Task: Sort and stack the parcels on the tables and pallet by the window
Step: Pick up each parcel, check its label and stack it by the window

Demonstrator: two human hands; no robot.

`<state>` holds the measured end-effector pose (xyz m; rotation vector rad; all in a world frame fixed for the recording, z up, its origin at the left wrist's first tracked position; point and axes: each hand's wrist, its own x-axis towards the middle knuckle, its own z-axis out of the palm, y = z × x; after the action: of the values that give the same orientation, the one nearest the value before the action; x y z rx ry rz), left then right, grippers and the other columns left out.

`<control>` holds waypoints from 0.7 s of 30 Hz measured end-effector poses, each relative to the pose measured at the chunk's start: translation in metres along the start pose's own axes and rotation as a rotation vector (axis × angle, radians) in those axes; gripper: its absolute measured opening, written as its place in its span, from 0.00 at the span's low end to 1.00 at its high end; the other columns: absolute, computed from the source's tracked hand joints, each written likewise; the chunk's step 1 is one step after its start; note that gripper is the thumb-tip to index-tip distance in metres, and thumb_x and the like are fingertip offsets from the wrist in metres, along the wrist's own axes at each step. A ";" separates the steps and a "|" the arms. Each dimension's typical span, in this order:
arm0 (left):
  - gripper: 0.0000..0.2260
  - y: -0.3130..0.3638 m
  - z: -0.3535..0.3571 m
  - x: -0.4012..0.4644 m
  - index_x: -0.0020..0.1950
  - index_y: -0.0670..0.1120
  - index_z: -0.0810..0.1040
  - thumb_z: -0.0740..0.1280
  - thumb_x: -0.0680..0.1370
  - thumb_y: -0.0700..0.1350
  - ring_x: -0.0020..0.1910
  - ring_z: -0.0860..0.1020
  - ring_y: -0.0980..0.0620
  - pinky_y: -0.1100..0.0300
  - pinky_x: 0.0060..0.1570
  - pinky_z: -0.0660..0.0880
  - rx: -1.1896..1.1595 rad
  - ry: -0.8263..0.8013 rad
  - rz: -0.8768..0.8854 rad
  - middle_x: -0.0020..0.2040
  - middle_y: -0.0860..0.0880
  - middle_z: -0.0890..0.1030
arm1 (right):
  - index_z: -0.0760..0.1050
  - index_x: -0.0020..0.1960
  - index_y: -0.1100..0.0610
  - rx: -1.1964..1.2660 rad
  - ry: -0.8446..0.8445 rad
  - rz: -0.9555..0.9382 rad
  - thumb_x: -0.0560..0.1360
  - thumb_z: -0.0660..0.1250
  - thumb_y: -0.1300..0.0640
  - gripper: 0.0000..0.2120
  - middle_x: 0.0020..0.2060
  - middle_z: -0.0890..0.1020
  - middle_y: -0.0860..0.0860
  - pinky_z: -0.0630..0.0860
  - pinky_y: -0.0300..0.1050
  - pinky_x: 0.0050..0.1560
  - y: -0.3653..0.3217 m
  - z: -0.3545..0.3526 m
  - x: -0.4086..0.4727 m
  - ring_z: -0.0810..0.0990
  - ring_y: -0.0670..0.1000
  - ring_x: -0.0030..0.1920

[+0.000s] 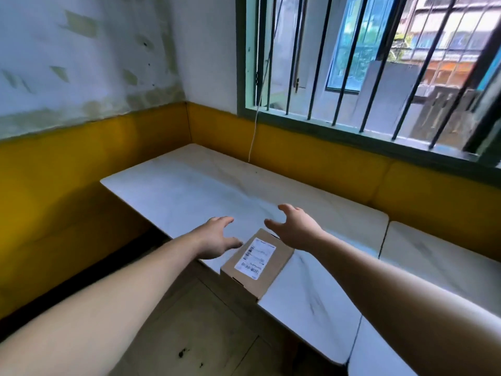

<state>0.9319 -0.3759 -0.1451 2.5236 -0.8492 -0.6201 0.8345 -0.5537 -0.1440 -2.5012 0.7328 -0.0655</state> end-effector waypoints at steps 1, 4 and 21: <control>0.33 -0.003 -0.002 0.007 0.78 0.52 0.54 0.65 0.78 0.56 0.75 0.59 0.48 0.53 0.71 0.59 0.002 -0.016 0.012 0.78 0.50 0.55 | 0.61 0.77 0.52 0.002 0.001 0.021 0.77 0.63 0.37 0.34 0.72 0.70 0.56 0.72 0.50 0.63 0.000 0.003 0.003 0.73 0.57 0.67; 0.32 -0.008 -0.002 0.030 0.78 0.52 0.54 0.65 0.78 0.55 0.75 0.60 0.47 0.52 0.71 0.60 0.006 -0.068 0.045 0.78 0.50 0.55 | 0.60 0.77 0.52 0.018 -0.008 0.081 0.78 0.63 0.37 0.34 0.72 0.69 0.56 0.71 0.50 0.66 0.005 0.014 0.014 0.72 0.57 0.68; 0.35 -0.024 0.080 0.161 0.78 0.51 0.54 0.68 0.76 0.53 0.63 0.74 0.48 0.54 0.62 0.72 0.007 -0.423 -0.030 0.73 0.47 0.66 | 0.62 0.76 0.54 0.099 -0.205 0.435 0.78 0.62 0.39 0.31 0.71 0.68 0.59 0.67 0.49 0.68 0.098 0.097 0.076 0.69 0.60 0.70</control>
<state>1.0163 -0.4801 -0.2678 2.4505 -0.9518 -1.1896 0.8695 -0.6164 -0.2835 -2.1629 1.1329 0.2978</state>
